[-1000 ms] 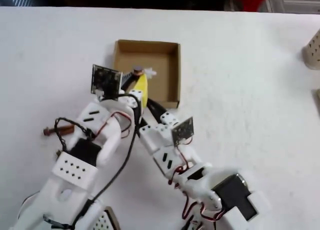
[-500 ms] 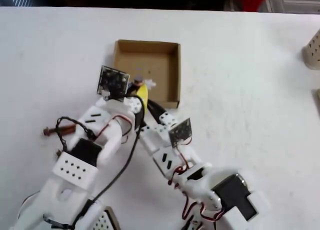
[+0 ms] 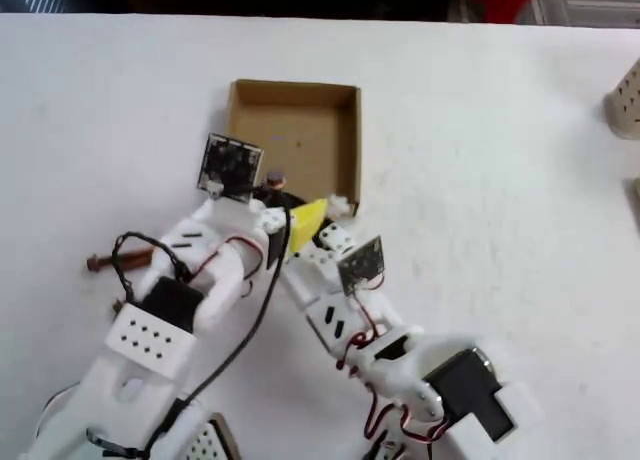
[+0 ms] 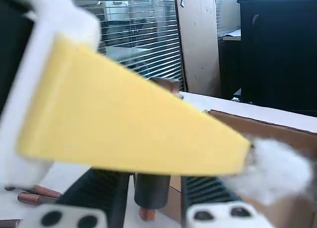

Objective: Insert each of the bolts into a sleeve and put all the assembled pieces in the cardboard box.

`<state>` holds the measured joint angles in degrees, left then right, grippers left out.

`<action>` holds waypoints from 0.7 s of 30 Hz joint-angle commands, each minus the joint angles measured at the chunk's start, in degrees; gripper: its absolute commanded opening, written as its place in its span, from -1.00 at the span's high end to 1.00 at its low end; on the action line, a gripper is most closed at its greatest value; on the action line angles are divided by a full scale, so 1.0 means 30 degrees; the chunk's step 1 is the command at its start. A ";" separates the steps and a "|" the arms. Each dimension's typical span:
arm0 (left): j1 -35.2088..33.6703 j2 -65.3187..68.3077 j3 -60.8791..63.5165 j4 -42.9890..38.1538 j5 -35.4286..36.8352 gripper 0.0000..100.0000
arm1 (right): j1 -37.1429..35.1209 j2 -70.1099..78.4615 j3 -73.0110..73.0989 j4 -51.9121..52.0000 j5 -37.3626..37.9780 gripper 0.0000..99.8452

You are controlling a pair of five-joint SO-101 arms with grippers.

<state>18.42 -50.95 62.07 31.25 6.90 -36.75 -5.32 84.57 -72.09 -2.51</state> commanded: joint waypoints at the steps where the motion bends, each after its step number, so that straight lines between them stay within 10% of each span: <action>1: 0.0249 -0.0161 -0.1289 0.1348 -0.0586 0.40 | 0.0132 -0.0044 -0.0381 -0.0484 0.0264 0.96; 21: 0.0073 -0.0806 -0.1319 0.5158 -0.0440 0.39 | 0.0190 -0.0044 -0.0381 -0.0484 0.0264 0.96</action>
<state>17.98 -52.18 59.08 45.49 5.76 -36.92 -4.97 84.75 -72.00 -2.51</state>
